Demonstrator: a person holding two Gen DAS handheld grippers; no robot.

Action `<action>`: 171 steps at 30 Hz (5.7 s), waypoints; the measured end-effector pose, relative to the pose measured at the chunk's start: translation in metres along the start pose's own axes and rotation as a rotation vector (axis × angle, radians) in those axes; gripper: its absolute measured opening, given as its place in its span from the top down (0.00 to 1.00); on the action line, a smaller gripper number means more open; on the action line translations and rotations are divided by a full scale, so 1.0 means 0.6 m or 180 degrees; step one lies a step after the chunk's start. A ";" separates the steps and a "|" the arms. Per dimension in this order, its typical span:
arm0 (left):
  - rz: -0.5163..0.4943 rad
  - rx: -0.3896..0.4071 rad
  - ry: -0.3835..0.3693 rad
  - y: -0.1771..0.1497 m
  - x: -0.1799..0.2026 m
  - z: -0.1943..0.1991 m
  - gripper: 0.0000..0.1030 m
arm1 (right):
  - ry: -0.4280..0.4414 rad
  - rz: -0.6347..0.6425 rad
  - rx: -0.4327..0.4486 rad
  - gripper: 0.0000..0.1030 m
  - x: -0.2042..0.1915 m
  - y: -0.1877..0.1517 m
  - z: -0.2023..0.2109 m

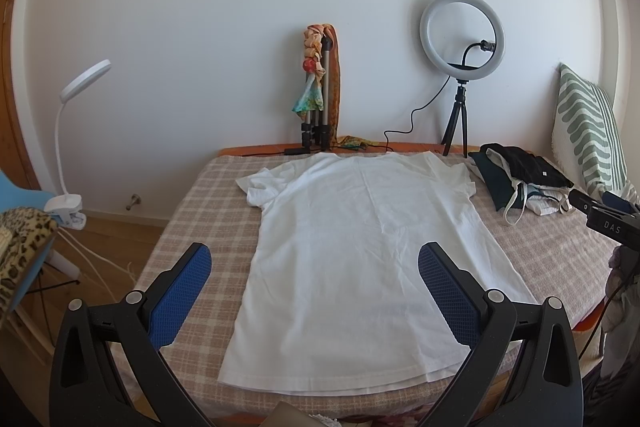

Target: Fold small clothes

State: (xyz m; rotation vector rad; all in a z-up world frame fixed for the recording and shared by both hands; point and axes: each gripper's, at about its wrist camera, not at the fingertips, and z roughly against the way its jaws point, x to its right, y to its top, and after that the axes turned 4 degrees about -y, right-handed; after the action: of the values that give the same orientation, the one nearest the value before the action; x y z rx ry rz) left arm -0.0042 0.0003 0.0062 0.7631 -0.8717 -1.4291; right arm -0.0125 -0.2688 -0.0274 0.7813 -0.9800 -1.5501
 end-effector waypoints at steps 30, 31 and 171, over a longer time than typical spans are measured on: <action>0.1179 -0.0699 -0.0273 -0.146 -0.181 -0.059 0.47 | 0.1291 0.0588 -0.0274 0.03 -0.252 0.127 -0.071; 0.1212 -0.0750 -0.0266 -0.153 -0.184 -0.065 0.47 | 0.1320 0.0652 -0.0309 0.04 -0.272 0.133 -0.079; 0.0406 -0.1115 -0.1789 -0.160 0.065 -0.147 0.77 | 0.1233 0.0339 -0.1220 0.44 -0.345 0.269 -0.500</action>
State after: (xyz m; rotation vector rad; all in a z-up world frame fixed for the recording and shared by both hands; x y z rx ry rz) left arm 0.0223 -0.0464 -0.1189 0.0312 -1.0291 -1.6502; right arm 0.3612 -0.1313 -0.0195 0.7065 -0.4170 -1.3700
